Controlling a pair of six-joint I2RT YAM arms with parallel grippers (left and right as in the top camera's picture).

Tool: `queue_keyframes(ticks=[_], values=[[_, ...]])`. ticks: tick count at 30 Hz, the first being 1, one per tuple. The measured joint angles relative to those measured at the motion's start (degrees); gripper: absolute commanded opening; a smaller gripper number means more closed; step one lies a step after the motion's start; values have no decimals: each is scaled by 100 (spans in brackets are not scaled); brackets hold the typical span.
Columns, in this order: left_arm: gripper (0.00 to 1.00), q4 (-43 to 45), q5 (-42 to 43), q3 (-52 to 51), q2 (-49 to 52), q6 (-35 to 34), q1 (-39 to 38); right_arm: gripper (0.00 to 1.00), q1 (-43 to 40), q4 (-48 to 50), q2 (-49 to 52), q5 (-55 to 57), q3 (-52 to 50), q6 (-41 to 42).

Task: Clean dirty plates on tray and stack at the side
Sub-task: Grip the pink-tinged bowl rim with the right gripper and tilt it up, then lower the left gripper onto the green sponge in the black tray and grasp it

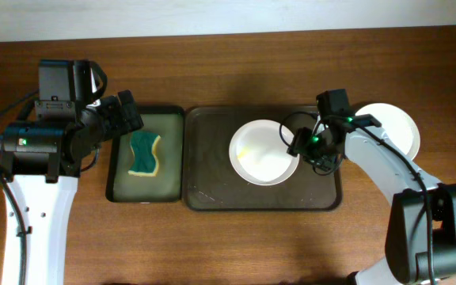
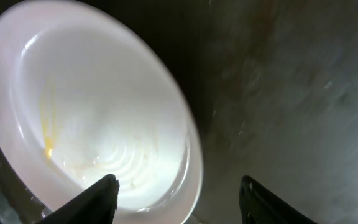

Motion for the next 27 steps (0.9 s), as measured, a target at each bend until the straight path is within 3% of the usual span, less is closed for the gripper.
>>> queue_keyframes(ticks=[11, 17, 24, 27], values=[[99, 0, 0, 0, 0, 0, 0, 62, -337, 70, 0, 42, 11, -654], [99, 0, 0, 0, 0, 0, 0, 72, -319, -63, 0, 35, 11, -949], [99, 20, 0, -2, 0, -2, 0, 73, -319, -378, 0, -428, 13, -1054], [99, 424, 22, 0, 0, -2, 0, 73, -319, -699, 0, -562, 15, -1362]])
